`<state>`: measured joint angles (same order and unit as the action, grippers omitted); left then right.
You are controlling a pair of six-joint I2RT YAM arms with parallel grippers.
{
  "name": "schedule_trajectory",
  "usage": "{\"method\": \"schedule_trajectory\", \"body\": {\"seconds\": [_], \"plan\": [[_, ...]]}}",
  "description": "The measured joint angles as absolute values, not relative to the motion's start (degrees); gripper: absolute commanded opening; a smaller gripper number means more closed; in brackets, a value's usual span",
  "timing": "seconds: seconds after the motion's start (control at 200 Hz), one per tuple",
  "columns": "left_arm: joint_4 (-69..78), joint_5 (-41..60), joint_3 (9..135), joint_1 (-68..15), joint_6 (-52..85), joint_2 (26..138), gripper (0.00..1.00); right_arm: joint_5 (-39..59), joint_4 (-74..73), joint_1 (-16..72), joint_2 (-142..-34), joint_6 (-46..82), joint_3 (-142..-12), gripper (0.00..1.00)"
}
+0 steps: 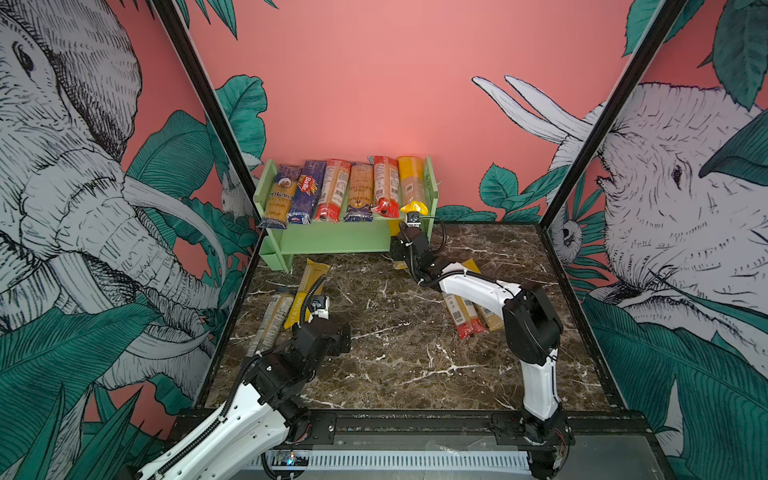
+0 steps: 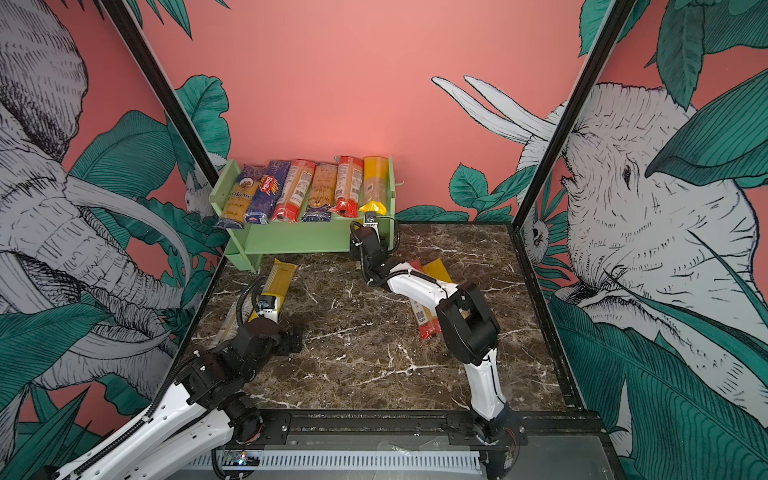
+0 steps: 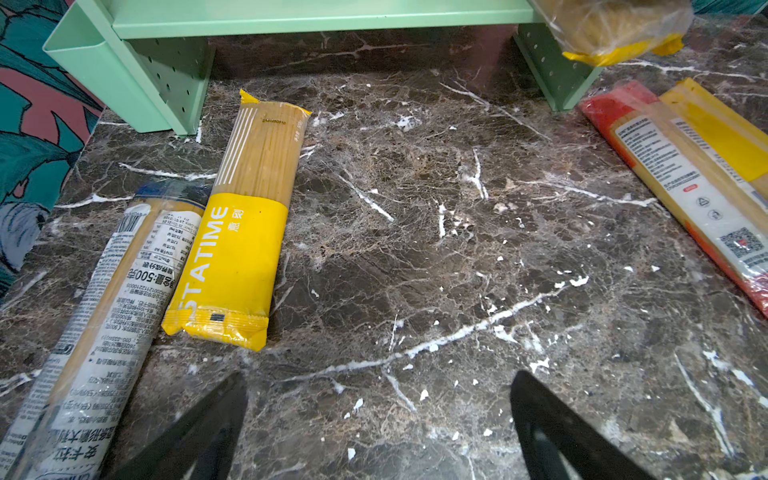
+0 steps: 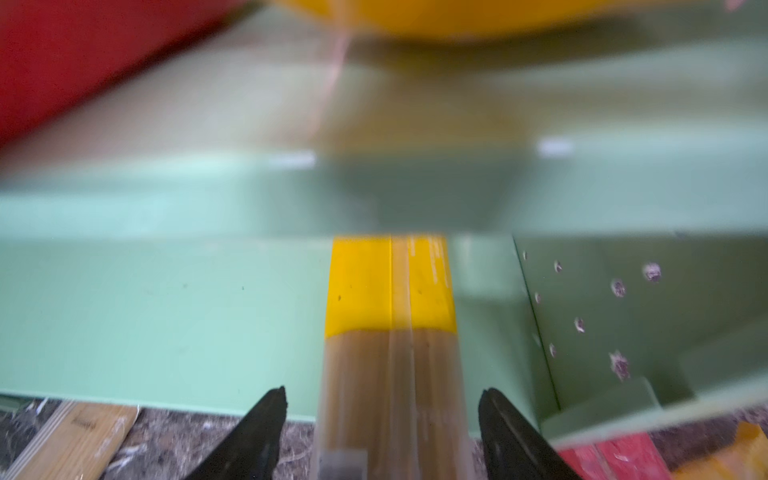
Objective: Place and organize the pasta boxes and bags onto the shelf
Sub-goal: 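Stand the pack against the shelf's lower front and open the right gripper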
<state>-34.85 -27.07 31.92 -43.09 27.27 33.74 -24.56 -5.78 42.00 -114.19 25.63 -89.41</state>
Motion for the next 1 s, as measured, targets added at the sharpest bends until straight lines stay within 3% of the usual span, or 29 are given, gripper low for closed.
{"method": "schedule_trajectory", "body": {"seconds": [0.03,0.13,0.31,0.55,1.0], "plan": [[-35.0,-27.1,31.9,-43.1,27.4,33.7,0.99,-24.4,-5.8,42.0,-113.4,25.9,-88.6,0.86],[-36.1,-27.8,32.0,-43.1,28.1,33.5,0.99,-23.2,-5.8,41.9,-110.2,26.5,-86.0,0.94],[-39.9,-31.0,33.3,-43.1,30.7,35.0,0.99,-21.0,-5.5,42.0,-103.9,26.8,-81.6,0.99],[-42.3,-32.0,34.9,-42.1,33.9,41.1,0.99,-18.8,-3.8,42.6,-91.3,26.9,-68.1,0.99],[-37.7,-17.8,36.7,-13.7,30.3,54.4,0.99,-14.3,1.6,46.0,-67.5,28.3,-46.8,0.99]]}}
